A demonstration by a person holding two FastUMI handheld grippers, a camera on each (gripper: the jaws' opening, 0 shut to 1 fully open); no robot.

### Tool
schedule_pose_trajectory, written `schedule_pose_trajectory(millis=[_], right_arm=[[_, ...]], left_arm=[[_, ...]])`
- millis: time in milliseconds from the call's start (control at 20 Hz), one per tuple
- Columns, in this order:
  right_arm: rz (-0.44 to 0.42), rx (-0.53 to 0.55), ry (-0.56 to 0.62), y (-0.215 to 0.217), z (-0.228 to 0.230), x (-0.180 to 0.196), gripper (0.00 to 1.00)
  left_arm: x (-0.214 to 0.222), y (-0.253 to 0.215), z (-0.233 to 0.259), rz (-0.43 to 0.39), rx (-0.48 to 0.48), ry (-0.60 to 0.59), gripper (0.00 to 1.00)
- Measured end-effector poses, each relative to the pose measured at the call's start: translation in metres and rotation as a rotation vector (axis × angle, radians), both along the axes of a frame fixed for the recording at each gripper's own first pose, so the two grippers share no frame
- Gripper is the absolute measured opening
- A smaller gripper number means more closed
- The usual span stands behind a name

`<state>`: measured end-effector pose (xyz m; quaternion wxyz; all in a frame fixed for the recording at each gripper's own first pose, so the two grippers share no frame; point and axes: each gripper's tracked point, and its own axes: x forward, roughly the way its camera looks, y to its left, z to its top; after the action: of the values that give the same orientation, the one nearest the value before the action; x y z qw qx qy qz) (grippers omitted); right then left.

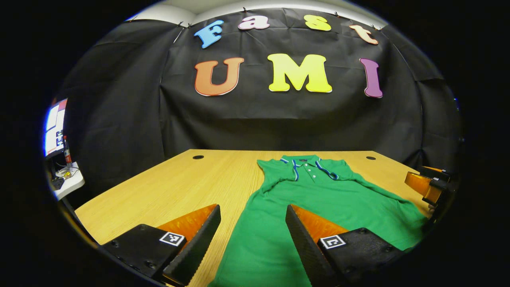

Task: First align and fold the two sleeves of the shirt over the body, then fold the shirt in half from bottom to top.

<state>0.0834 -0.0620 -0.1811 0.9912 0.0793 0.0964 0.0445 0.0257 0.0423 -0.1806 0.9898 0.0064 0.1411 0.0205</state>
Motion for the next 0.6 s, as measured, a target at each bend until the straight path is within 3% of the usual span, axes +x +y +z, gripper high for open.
schedule_pose_trajectory(millis=[250,350,600], right_arm=[[0.086,-0.003,0.020,0.017,-0.003,-0.075,0.95],[0.052,-0.046,-0.001,0.006,-0.004,-0.097,0.96],[0.030,-0.042,0.127,-0.001,-0.041,-0.127,0.95]], left_arm=[[-0.042,0.010,-0.031,-0.038,-0.076,0.051,1.00],[-0.057,0.018,-0.046,-0.023,-0.097,0.091,1.00],[-0.065,0.034,-0.055,-0.001,-0.090,0.127,1.00]])
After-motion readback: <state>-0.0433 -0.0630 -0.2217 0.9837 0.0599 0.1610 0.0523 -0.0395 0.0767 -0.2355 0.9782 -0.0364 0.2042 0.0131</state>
